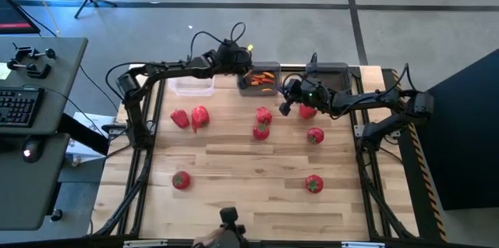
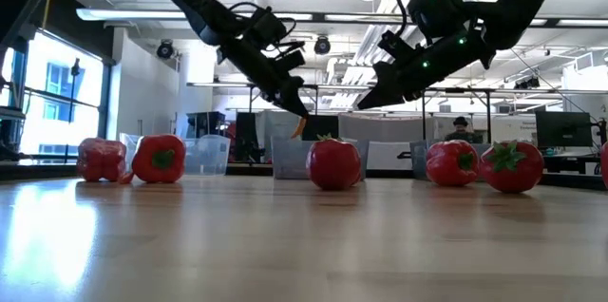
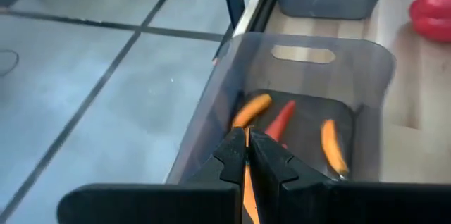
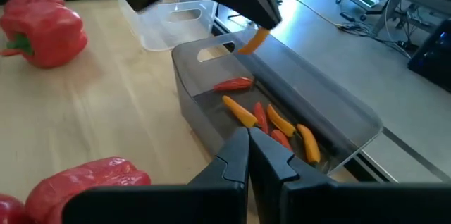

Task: Sort produce into baskets
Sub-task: Put the yellow chili pepper into the left black bin, then put the orange chili pepper into the left black bin

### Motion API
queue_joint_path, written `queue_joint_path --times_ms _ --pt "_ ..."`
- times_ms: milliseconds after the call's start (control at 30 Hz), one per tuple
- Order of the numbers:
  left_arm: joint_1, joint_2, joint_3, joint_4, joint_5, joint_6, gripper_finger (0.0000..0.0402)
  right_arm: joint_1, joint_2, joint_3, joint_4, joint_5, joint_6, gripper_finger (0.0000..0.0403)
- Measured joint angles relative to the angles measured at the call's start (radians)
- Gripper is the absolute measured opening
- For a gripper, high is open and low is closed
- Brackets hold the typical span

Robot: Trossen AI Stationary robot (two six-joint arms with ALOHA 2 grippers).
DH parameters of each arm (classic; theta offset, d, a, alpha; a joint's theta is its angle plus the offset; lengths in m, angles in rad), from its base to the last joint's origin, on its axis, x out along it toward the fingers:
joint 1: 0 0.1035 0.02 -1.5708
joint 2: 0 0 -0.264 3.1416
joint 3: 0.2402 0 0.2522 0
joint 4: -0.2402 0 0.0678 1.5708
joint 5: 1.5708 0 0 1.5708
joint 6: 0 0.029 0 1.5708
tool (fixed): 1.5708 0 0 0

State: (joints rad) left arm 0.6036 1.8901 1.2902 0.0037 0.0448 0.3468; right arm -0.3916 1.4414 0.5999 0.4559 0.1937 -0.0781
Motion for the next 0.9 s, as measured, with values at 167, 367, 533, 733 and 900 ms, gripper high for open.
queue_joint_path --times_ms 167,367,533,733,900 --pt "-0.001 0.017 0.0 0.003 0.002 0.006 0.0 0.0 0.0 0.0 0.004 0.018 0.044 0.0" --pt "-0.004 0.011 0.0 0.003 -0.002 0.027 0.0024 0.0 0.0 0.0 0.003 0.021 0.056 0.0" --pt "-0.005 0.011 0.0 -0.047 -0.003 0.021 0.0067 0.0 0.0 0.0 -0.018 0.02 0.055 0.0" --pt "-0.005 -0.014 0.0 -0.095 -0.037 -0.003 0.0103 0.0 0.0 0.0 -0.018 0.016 0.044 0.0" --pt "-0.026 -0.084 0.0 -0.179 -0.095 -0.007 0.0091 0.0 0.0 0.0 -0.018 0.012 0.042 0.0"
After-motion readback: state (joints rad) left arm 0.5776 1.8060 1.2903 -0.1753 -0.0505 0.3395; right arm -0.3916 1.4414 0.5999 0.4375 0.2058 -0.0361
